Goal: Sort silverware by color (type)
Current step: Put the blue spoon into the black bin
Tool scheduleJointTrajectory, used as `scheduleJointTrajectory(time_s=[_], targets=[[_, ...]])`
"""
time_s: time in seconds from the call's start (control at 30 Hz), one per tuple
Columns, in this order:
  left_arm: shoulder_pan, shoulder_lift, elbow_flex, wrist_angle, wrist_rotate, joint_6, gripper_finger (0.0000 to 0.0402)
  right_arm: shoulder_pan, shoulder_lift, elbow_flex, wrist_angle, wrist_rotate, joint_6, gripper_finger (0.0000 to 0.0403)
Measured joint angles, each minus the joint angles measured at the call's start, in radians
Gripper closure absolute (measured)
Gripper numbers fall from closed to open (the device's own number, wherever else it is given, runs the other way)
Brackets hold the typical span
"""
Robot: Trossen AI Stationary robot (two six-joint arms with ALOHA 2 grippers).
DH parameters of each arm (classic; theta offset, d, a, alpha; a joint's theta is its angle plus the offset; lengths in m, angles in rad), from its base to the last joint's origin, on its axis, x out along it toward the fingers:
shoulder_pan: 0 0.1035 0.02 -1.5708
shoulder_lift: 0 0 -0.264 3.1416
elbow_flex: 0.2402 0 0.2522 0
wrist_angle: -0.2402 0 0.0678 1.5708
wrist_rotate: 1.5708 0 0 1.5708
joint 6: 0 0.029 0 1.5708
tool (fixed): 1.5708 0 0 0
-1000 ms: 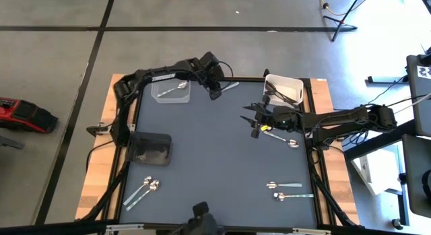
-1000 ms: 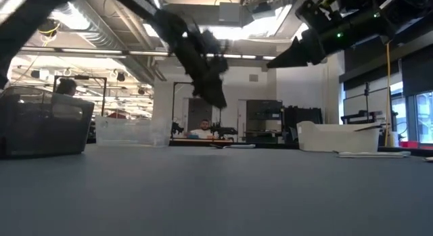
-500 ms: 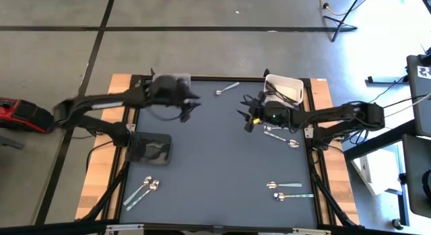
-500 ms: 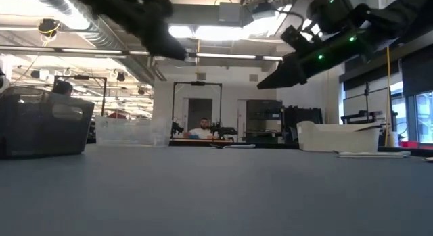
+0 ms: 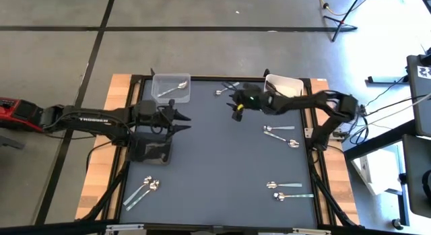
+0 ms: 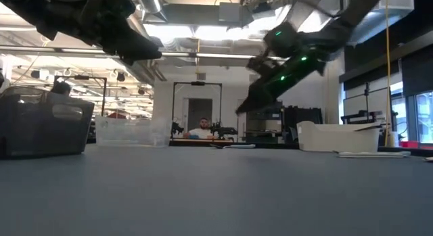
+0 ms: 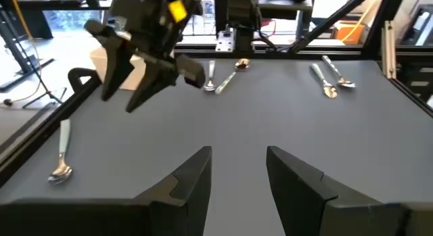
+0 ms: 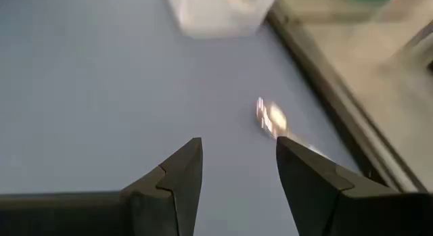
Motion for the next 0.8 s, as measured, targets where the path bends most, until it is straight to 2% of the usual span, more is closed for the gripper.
scheduleJointTrajectory(time_s=[0.13,0.27,0.37,0.5,0.8], targets=[[0.0,0.001,0.0,0.003,0.0,0.006,0.0264,-0.058,0.094,0.154,-0.211,-0.029,-0.051,0.0224],[0.004,0.001,0.0,0.005,-0.043,0.007,0.0264,-0.12,0.169,0.25,-0.299,-0.131,-0.101,0.0224],[0.004,0.001,0.0,0.005,-0.082,0.006,0.0264,-0.163,0.213,0.287,-0.303,-0.189,-0.135,0.0224],[0.002,0.001,0.0,0.011,-0.123,-0.033,0.0264,-0.22,0.26,0.326,-0.296,-0.198,-0.182,0.0224],[0.002,0.002,0.0,0.011,-0.129,-0.102,0.0264,-0.321,0.373,0.429,-0.314,-0.285,-0.308,0.0224]])
